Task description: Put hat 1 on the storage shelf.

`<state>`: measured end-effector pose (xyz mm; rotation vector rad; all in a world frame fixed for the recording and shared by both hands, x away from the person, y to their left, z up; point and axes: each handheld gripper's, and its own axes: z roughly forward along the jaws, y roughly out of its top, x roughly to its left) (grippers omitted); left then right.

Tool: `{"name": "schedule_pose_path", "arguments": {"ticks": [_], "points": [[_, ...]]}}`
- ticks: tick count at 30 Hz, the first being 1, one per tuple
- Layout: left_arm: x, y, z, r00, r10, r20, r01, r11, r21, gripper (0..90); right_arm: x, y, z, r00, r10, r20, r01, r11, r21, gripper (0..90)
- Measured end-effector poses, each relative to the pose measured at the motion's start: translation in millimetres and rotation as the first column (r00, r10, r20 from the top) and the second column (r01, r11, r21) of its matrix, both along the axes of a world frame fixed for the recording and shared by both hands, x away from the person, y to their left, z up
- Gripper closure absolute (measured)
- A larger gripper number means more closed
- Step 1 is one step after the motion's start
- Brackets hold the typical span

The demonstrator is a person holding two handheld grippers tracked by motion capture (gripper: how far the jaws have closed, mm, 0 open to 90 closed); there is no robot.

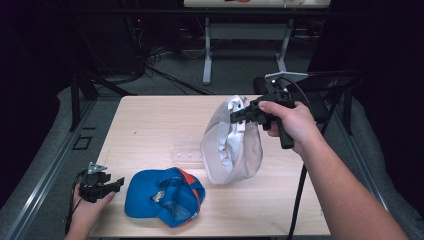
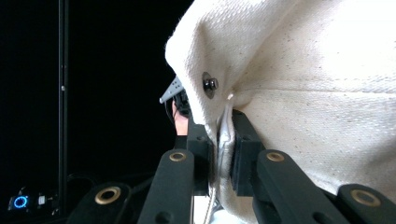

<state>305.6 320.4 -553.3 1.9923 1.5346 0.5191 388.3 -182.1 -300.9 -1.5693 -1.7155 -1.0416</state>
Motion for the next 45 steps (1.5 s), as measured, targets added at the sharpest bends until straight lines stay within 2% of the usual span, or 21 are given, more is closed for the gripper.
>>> {"name": "schedule_pose_path", "arguments": {"ticks": [14,15,16,21,27,29,30,31,32,34,35,37,38,40,42,43,45], "points": [[0.3,-0.7,-0.2,0.9999,-0.013,0.003,0.013,0.9999,-0.001,43.4,26.3,28.5,-4.2,0.9994,-0.034,-0.008,0.034,0.9993,0.013,81.2],[0.4,-2.2,0.2,0.9997,-0.016,0.016,0.016,0.9999,-0.006,43.3,30.5,31.7,-5.4,0.9995,-0.03,-0.009,0.03,0.9995,0.014,81.2],[0.2,-2.4,1.8,0.9997,-0.024,0.01,0.024,0.9997,-0.004,43.2,32.8,33.2,-6.0,0.9994,-0.033,-0.01,0.033,0.9993,0.014,81.2],[-0.6,-5.8,6.5,0.9991,-0.024,0.035,0.025,0.9995,-0.02,43.2,40.6,40.0,-8.9,0.9988,-0.046,-0.016,0.046,0.9988,0.015,81.2],[-2.7,-20.4,23.6,0.9943,-0.082,0.067,0.084,0.9959,-0.032,44.6,51.5,52.0,-14.1,0.9974,-0.068,-0.025,0.068,0.9976,0.011,81.2],[-3.1,-23.4,26.9,0.9931,-0.098,0.064,0.101,0.9944,-0.031,45.3,54.4,53.6,-15.0,0.997,-0.073,-0.027,0.073,0.9973,0.009,81.2],[-3.2,-31.3,30.9,0.9897,-0.119,0.08,0.121,0.9922,-0.029,45.7,55.8,54.2,-15.6,0.9966,-0.078,-0.027,0.078,0.9969,0.009,81.2],[-3.2,-31.3,30.9,0.9897,-0.119,0.08,0.121,0.9922,-0.029,45.7,55.8,54.2,-15.6,0.9966,-0.078,-0.027,0.078,0.9969,0.009,81.2],[-3.0,-39.2,35.3,0.9857,-0.143,0.088,0.146,0.9889,-0.026,45.8,58.4,55.6,-15.9,0.9962,-0.082,-0.029,0.082,0.9965,0.011,81.2],[-1.7,-47.3,38.6,0.9815,-0.169,0.091,0.172,0.9849,-0.023,45.8,59.9,56.8,-16.1,0.9957,-0.09,-0.025,0.09,0.9959,0.013,81.1],[-1.7,-47.3,38.6,0.9815,-0.169,0.091,0.172,0.9849,-0.023,45.7,59.9,56.8,-16.1,0.9957,-0.09,-0.025,0.09,0.9959,0.013,81.1],[2.0,-59.7,41.7,0.9764,-0.196,0.09,0.199,0.9799,-0.019,45.7,61.9,58.2,-16.6,0.9948,-0.1,-0.022,0.1,0.9949,0.016,81.1],[2.0,-59.7,41.7,0.9764,-0.196,0.09,0.199,0.9799,-0.019,45.7,62.4,58.7,-16.5,0.9947,-0.1,-0.024,0.101,0.9948,0.016,81.1],[6.2,-71.6,45.2,0.9702,-0.228,0.082,0.23,0.9732,-0.014,45.6,63.6,58.8,-16.8,0.9943,-0.104,-0.024,0.104,0.9944,0.017,81.1],[7.4,-75.8,46.6,0.9679,-0.238,0.081,0.24,0.9707,-0.014,45.6,64.2,58.8,-17.0,0.9938,-0.108,-0.023,0.109,0.9939,0.019,81.1],[9.1,-85.0,49.9,0.9614,-0.263,0.081,0.264,0.9645,-0.006,45.6,65.8,58.6,-17.3,0.9928,-0.118,-0.023,0.118,0.9927,0.024,81.0],[10.5,-94.1,53.4,0.9547,-0.287,0.077,0.288,0.9577,0.007,45.5,66.8,59.2,-17.5,0.9917,-0.126,-0.025,0.126,0.9917,0.024,81.1]]}}
